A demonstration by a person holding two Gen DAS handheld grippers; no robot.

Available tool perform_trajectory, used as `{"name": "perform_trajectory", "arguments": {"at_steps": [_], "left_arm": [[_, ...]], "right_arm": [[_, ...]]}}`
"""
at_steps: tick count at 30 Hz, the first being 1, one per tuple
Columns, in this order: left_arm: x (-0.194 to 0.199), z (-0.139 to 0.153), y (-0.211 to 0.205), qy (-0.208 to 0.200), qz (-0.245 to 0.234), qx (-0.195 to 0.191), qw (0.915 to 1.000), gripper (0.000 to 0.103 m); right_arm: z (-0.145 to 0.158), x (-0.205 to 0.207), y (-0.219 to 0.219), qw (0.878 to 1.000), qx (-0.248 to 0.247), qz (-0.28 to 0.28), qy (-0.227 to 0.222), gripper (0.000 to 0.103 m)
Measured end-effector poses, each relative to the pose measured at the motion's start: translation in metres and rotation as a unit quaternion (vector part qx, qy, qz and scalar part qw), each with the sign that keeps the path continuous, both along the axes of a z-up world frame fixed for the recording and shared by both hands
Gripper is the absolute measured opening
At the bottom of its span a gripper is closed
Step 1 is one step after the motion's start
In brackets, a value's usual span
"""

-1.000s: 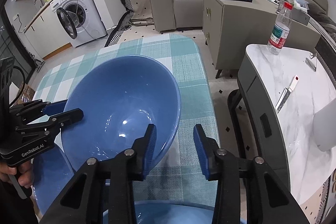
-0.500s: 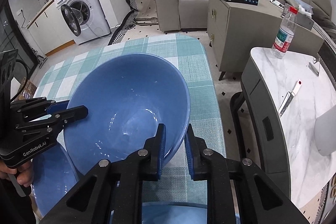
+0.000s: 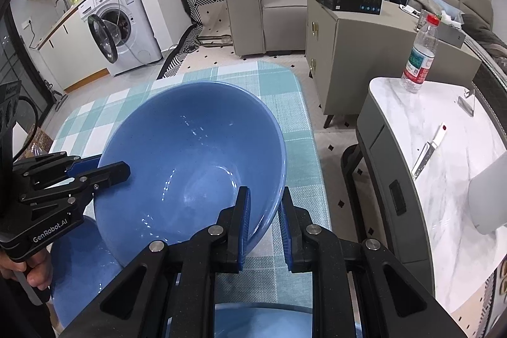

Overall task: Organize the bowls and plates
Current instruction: 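Lift the held blue bowls with both grippers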

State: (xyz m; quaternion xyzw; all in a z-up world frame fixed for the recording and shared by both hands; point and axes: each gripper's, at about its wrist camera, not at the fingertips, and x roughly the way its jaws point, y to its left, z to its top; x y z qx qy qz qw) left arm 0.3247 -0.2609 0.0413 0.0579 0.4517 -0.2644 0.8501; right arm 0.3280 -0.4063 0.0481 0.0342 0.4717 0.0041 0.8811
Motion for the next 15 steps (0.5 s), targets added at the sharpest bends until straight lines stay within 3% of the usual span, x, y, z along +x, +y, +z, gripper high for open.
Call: {"name": "perform_trajectory", "arguments": {"at_steps": [15], "left_arm": [[-0.016, 0.025, 0.006, -0.031, 0.003, -0.018, 0.9993, 0.018]], "right_arm": [[0.030, -0.022, 0.005, 0.999, -0.010, 0.000, -0.032, 0.018]]}}
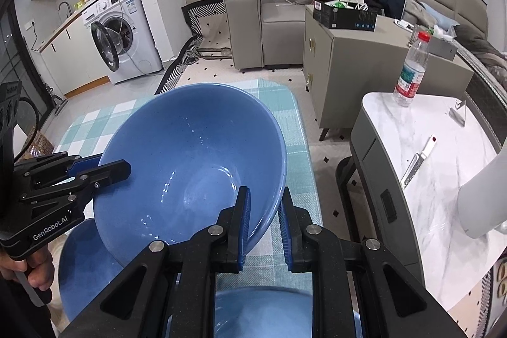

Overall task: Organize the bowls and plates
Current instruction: 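Lift the held blue bowls with both grippers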

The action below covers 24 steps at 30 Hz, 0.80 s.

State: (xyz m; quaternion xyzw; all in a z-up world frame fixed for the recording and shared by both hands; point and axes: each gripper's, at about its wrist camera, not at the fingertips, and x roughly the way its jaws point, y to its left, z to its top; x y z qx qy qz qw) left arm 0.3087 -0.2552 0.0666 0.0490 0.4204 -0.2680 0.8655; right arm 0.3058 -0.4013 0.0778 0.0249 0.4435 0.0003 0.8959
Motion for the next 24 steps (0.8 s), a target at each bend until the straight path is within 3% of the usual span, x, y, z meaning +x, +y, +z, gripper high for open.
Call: {"name": "perform_trajectory", "arguments": {"at_steps": [24], "left_arm": [[-0.051, 0.042, 0.025, -0.049, 0.019, -0.013, 0.9985, 0.018]], "right_arm": [[0.056, -0.059, 0.031, 0.998, -0.012, 0.022, -0.054, 0.018]]}}
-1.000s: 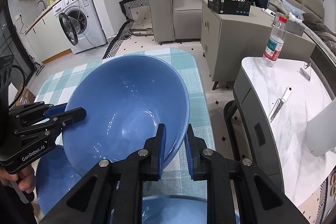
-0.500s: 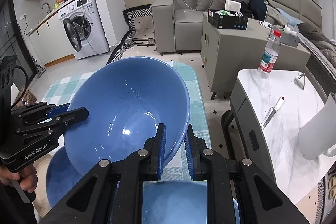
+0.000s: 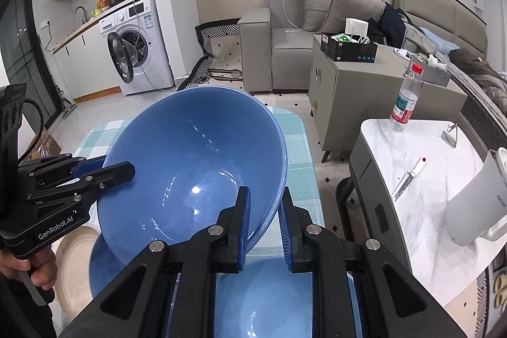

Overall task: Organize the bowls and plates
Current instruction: 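Lift the held blue bowls with both grippers, then carry the held blue bowls with both grippers toward the cream plate stack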

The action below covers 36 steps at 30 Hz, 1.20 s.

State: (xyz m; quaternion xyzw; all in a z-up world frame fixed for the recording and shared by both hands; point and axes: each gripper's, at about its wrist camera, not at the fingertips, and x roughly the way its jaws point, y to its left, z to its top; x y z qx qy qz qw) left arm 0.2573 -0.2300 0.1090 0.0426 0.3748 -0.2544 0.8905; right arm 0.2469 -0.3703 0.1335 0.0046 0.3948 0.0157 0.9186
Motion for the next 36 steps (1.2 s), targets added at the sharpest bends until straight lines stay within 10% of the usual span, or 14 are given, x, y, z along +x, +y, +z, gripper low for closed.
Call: {"name": "perform_trajectory", "arguments": {"at_steps": [36], "left_arm": [[-0.066, 0.012, 0.043, -0.036, 0.029, -0.004, 0.9989, 0.018]], "right_arm": [[0.019, -0.064, 0.048, 0.998, -0.001, 0.044, -0.034, 0.018]]}}
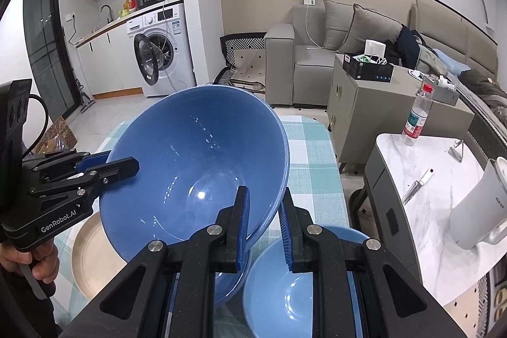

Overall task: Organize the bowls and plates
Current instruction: 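Carry the held blue bowls with both grippers toward the cream plate stack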

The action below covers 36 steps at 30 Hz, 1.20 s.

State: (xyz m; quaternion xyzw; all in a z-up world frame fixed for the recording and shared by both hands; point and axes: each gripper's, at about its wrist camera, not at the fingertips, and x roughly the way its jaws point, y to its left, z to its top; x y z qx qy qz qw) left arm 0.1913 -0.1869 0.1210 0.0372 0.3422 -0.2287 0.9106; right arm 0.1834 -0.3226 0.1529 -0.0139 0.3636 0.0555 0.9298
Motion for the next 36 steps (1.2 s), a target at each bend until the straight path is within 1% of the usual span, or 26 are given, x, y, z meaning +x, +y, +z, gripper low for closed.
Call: {"name": "perform_trajectory", "arguments": {"at_steps": [15, 24, 36], "left_arm": [[-0.013, -0.014, 0.009, 0.008, 0.009, 0.000, 0.9999, 0.018], [-0.021, -0.026, 0.011, 0.015, 0.008, 0.000, 0.9999, 0.018], [-0.024, -0.043, 0.019, 0.024, 0.018, 0.008, 0.9995, 0.018]], "right_arm": [[-0.017, -0.007, 0.009, 1.000, 0.004, 0.011, 0.012, 0.019], [-0.027, -0.013, 0.008, 1.000, 0.004, 0.013, 0.022, 0.019], [-0.044, -0.015, 0.021, 0.999, 0.000, 0.019, 0.037, 0.019]]}}
